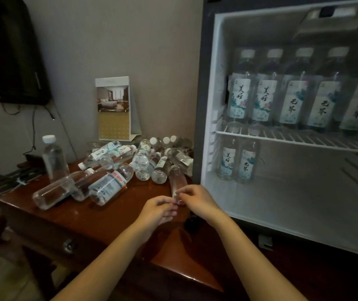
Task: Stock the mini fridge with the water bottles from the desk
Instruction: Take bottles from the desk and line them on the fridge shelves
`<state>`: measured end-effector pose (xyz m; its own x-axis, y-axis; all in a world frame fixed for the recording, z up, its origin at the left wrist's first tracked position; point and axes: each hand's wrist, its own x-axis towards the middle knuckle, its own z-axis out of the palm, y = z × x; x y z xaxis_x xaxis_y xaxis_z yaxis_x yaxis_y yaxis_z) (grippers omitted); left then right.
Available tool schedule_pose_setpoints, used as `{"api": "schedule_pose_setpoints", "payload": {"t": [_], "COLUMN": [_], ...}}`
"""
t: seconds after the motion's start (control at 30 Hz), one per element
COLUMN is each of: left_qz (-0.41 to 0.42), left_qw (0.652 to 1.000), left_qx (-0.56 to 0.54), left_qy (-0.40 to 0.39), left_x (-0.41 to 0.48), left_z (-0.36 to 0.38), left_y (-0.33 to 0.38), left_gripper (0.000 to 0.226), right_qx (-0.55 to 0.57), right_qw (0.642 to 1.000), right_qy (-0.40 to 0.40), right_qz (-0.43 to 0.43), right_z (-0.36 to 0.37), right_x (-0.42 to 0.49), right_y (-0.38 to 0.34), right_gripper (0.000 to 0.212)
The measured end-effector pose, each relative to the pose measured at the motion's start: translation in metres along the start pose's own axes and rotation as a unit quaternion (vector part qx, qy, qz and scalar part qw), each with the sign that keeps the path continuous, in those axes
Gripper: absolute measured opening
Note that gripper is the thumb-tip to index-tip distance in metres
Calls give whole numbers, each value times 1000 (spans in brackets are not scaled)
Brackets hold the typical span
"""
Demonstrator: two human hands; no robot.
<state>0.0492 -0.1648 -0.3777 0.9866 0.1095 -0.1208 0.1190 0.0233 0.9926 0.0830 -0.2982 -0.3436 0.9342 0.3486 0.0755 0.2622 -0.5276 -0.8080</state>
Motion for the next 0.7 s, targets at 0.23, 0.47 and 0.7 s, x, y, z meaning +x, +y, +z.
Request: {"api": "schedule_pose_setpoints", "payload": {"t": [0.23,0.47,0.7], "left_qz": [-19,-33,-53], "left_qw": [993,989,991], "left_qx": [-37,-21,-9], "left_qy": [112,141,119], "left_x": [10,7,12], "left_z": [-51,-75,-64], "left_y": [-9,-15,-15], "left_gripper": [18,17,18], "right_qx": [-203,-393,-361], "right_qw": [977,911,919], "right_qy": [68,100,70], "right_qz": [-15,76,140], "right_z": [54,72,66], "right_x": [45,71,70], "right_y": [-10,2,-8], "right_gripper": [47,56,75]}}
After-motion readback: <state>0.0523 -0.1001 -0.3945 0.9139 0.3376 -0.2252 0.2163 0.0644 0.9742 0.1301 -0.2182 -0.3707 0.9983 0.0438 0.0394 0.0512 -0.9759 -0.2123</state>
